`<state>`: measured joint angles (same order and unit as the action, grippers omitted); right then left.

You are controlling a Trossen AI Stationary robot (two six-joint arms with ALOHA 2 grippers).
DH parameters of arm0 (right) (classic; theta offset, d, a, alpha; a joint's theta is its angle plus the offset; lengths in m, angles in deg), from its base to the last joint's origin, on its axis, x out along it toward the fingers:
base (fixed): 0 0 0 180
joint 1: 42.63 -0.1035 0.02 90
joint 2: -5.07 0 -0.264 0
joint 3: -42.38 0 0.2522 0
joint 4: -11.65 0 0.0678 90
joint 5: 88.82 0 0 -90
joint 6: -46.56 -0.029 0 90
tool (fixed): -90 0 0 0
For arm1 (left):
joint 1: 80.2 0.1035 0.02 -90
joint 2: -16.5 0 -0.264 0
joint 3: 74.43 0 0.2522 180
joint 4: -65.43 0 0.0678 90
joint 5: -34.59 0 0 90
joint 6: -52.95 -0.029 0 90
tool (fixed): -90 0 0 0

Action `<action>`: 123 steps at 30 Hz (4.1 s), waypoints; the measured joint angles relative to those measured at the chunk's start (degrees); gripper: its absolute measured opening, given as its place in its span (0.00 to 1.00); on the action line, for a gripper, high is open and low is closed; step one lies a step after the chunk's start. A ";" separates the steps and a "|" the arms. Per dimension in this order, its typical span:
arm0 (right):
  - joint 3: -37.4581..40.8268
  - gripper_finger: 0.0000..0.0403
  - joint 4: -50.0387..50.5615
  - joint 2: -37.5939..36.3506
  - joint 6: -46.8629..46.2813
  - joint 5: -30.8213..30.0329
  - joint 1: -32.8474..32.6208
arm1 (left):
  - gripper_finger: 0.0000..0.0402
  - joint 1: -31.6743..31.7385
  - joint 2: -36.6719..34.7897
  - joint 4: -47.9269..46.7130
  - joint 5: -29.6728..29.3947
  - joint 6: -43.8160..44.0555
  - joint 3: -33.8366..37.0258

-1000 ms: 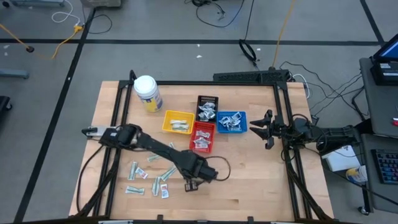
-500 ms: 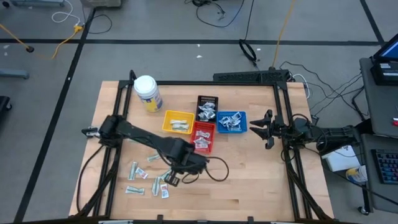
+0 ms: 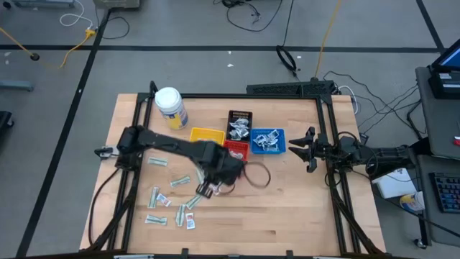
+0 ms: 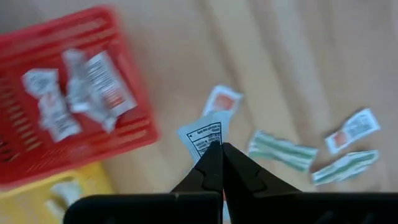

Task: Pick & Place First Aid Supplies
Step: Put the ointment pack into the red bin

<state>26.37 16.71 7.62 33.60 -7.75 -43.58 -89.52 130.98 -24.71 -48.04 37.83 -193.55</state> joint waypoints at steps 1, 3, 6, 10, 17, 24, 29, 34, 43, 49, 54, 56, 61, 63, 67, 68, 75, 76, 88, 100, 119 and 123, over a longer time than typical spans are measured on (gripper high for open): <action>0.01 0.32 -0.01 0.00 0.01 0.00 -0.02 | 0.00 1.30 0.00 -0.04 -0.13 -0.49 0.00; 0.01 0.32 -0.01 0.00 0.01 0.00 -0.01 | 0.00 3.81 0.00 -0.03 -0.46 -1.82 0.00; 0.01 0.32 -0.01 0.00 -0.01 0.00 -0.02 | 0.00 7.25 -0.02 0.04 -2.04 -3.82 0.00; 0.00 0.32 0.00 0.00 0.00 0.00 0.00 | 0.00 11.10 -0.02 0.78 -2.94 -7.65 0.00; 0.01 0.32 -0.01 0.00 0.01 0.00 0.00 | 0.00 14.99 0.10 5.19 -3.01 -9.35 0.00; 0.00 0.32 0.01 -0.02 0.00 0.00 -0.01 | 0.00 13.97 5.04 9.69 -2.94 -10.27 -0.07; 0.01 0.32 0.00 -0.02 0.01 0.00 -0.01 | 0.00 13.26 8.77 10.54 -2.98 -10.26 -0.07; 0.01 0.32 0.01 -0.02 -0.01 0.00 -0.02 | 0.00 12.15 11.01 13.16 -3.35 -10.53 -0.07; 0.01 0.32 0.01 -0.02 0.01 0.00 -0.02 | 0.14 11.76 11.06 13.99 -4.85 -10.41 -0.07; 0.00 0.32 0.01 -0.02 -0.01 0.00 0.00 | 0.34 11.75 11.05 13.62 -4.01 -12.58 -0.07; 0.01 0.32 -0.01 -0.02 0.01 0.00 0.00 | 0.45 11.28 9.47 10.50 -4.10 -19.23 -0.02; -0.01 0.32 -0.01 -0.02 -0.01 0.00 -0.01 | 0.47 11.21 8.56 9.24 -4.10 -21.37 -0.02; -0.01 0.32 0.00 0.00 -0.01 0.00 -0.01 | 0.49 10.91 6.37 6.42 -4.12 -22.31 -0.02; 0.01 0.32 -0.03 0.00 -0.01 0.00 0.00 | 0.49 10.56 5.58 5.36 -4.12 -23.61 -0.02; -0.01 0.32 -0.03 0.00 -0.01 0.00 0.00 | 0.48 9.81 4.86 3.91 -4.46 -26.96 -0.02; 0.00 0.32 -0.03 0.00 -0.01 0.00 -0.01 | 0.47 9.63 4.73 3.89 -4.48 -26.99 -0.02; 0.01 0.32 -0.03 0.00 -0.01 0.00 0.00 | 0.46 5.56 4.68 4.47 -5.97 -26.85 -0.02; 0.01 0.32 -0.03 0.00 -0.01 0.00 -0.01 | 0.46 4.66 4.68 4.43 -6.26 -26.79 -0.02; 0.00 0.32 -0.03 0.00 -0.01 0.00 0.00 | 0.46 -3.68 4.68 4.52 -6.41 -23.86 -0.02; -0.01 0.32 -0.03 0.00 0.01 0.00 -0.02 | 0.46 -6.73 4.72 3.85 -6.56 -21.45 4.12; 0.01 0.32 -0.03 -0.02 0.01 0.00 0.00 | 0.46 -8.43 5.08 24.33 -11.01 -20.58 20.50; -0.01 0.32 -0.03 -0.02 0.00 0.00 0.00 | 0.43 -8.33 5.03 24.44 -10.03 -22.43 20.81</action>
<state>26.36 16.68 7.60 33.60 -7.75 -43.59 -97.85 136.01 -0.27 -58.07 15.40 -172.74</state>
